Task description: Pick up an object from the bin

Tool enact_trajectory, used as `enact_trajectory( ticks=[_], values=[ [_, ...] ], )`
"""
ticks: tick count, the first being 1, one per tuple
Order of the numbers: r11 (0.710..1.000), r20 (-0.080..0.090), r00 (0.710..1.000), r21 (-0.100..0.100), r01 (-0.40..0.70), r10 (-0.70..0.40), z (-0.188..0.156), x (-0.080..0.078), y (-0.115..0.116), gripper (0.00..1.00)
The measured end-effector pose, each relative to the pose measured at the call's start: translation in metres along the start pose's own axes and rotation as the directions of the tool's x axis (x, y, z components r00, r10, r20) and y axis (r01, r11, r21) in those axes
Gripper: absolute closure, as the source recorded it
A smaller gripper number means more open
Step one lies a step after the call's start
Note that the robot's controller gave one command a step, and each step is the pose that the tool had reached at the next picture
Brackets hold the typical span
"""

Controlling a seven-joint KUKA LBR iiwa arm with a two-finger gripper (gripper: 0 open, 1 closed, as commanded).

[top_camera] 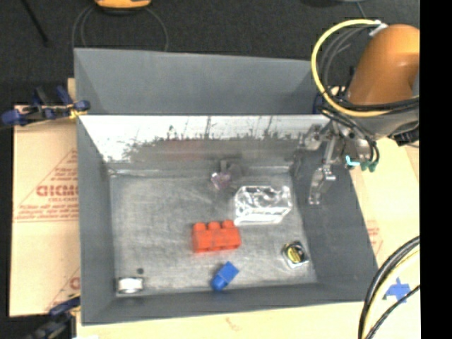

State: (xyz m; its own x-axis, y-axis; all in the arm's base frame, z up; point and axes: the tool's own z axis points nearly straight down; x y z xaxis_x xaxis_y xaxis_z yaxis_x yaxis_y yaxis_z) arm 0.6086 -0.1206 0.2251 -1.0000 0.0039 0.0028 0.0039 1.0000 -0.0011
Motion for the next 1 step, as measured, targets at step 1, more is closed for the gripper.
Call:
enact_trajectory(
  ticks=[1],
  values=[
    [0.989,0.001,0.989,-0.003,0.149,-0.149,0.1199,-0.0231,0.0683,0.0]
  ],
)
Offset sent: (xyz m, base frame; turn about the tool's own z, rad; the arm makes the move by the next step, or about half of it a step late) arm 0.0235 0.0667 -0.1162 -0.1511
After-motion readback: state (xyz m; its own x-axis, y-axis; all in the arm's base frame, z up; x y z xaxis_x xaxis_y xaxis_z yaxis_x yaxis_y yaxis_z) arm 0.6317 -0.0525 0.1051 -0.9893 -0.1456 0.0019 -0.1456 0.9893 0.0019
